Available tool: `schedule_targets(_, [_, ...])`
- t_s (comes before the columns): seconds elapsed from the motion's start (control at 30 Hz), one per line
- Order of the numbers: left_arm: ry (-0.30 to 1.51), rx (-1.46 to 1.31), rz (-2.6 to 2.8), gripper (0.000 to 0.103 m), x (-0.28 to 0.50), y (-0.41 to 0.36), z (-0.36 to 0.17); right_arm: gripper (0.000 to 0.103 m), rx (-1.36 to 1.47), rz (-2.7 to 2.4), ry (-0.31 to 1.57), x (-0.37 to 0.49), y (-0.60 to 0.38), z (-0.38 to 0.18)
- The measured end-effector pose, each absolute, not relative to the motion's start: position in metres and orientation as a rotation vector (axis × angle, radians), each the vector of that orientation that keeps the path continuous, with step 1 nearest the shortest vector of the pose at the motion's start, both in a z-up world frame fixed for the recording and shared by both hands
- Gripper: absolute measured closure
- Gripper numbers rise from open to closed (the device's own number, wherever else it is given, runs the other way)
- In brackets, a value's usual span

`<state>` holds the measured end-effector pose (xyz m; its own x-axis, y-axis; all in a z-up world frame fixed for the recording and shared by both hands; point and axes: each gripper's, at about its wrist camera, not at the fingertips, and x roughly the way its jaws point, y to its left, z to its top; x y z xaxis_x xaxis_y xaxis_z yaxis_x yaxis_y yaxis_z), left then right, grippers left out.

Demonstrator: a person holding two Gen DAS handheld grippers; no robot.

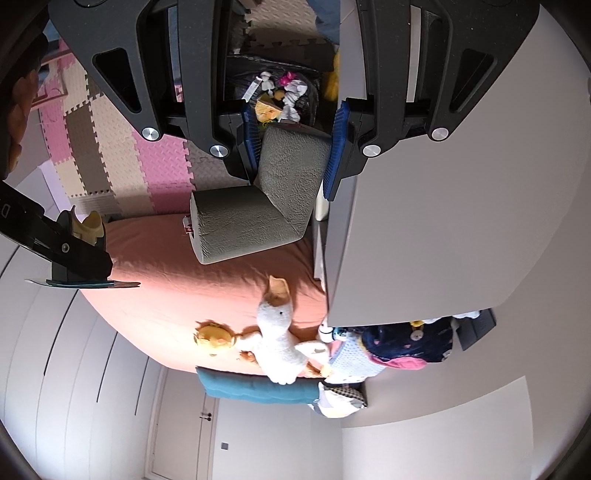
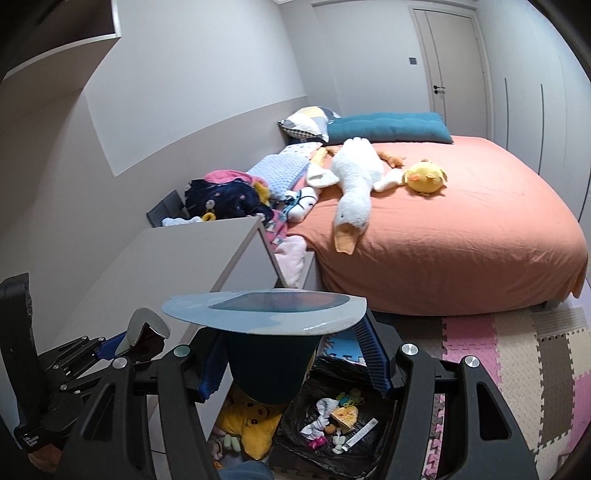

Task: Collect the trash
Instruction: 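Carry the wrapper and teal cup off the desk to the bin, then open both tools above the bin to drop the wrapper and cup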

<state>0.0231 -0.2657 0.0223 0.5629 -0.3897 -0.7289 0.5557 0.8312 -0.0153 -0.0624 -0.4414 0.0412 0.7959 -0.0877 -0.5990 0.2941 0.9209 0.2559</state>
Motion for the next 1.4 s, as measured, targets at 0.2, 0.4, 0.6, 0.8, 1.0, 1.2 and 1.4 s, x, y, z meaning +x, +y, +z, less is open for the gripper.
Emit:
schedule_targets(0.2, [0.810, 0.231, -0.584, 0.072, 0.023, -0.280, 0.019, 0.040, 0.359, -0.247, 0.628, -0.068, -0.456, 0.035])
schedule_targets(0.4, [0.831, 0.243, -0.606, 0.072, 0.024, -0.293, 0.010, 0.040, 0.363, -0.283, 0.643, -0.071, -0.466, 0.028])
schedule_targets(0.6, [0.846, 0.257, -0.615, 0.072, 0.026, -0.305, 0.004, 0.040, 0.370, -0.309, 0.655, -0.071, -0.472, 0.022])
schedule_targets(0.8, [0.861, 0.278, -0.631, 0.070, 0.028, -0.311, -0.003, 0.037, 0.366, -0.310, 0.671, -0.066, -0.474, 0.018])
schedule_targets(1.0, [0.792, 0.398, -0.488, 0.006, 0.030, -0.305, -0.009, 0.017, 0.322, -0.337, 0.725, -0.052, -0.470, 0.013])
schedule_targets(1.2, [0.829, 0.333, -0.458, 0.006, 0.042, -0.288, -0.007, 0.016, 0.330, -0.335, 0.714, -0.051, -0.469, 0.016])
schedule_targets(1.4, [0.820, 0.318, -0.462, 0.006, 0.039, -0.282, -0.003, 0.016, 0.333, -0.323, 0.711, -0.053, -0.466, 0.017])
